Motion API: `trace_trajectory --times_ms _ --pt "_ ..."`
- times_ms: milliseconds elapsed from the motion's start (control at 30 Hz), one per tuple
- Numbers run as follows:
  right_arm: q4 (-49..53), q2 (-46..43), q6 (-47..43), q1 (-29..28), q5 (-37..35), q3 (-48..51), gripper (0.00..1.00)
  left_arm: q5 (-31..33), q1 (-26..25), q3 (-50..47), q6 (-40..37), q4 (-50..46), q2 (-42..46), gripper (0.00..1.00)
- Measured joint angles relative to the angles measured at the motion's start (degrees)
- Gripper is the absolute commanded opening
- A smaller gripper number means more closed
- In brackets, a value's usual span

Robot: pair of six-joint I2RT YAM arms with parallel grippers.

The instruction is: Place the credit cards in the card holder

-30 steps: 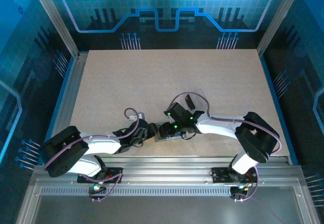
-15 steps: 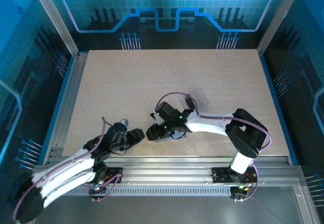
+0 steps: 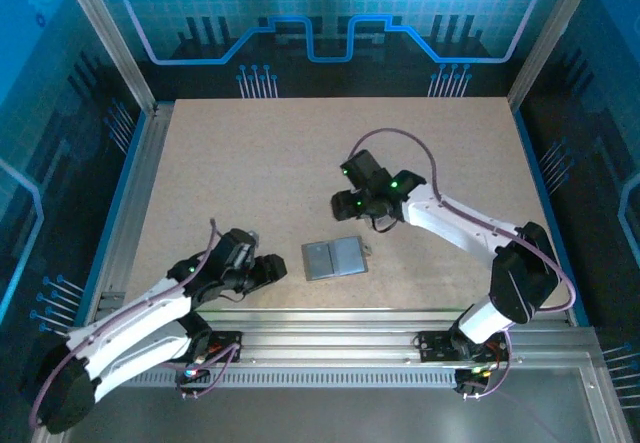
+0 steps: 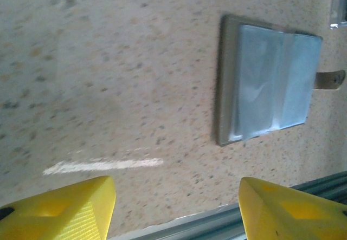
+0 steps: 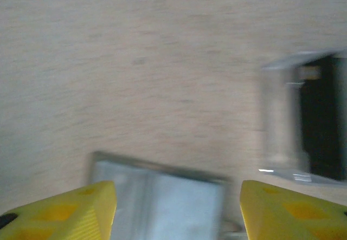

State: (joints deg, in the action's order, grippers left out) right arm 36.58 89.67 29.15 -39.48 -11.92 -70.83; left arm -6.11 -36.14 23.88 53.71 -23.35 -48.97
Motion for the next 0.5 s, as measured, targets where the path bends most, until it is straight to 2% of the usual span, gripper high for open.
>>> trace_trajectory --times_ms 133,267,500 --pt "4.9 4.0 -2.7 3.8 -7.7 -2.9 0.62 -2.3 0.0 6.8 -2.7 5.3 -10.1 0.66" --pt "7.2 9.4 -4.9 5.4 -11.7 -6.3 0.60 -4.2 0.2 13.9 -4.6 11.5 -19.1 0.67" --pt "9.0 15.6 -7.2 6.1 -14.3 -10.0 0.51 -9.7 4.2 24.7 -4.5 21.4 -35.6 0.60"
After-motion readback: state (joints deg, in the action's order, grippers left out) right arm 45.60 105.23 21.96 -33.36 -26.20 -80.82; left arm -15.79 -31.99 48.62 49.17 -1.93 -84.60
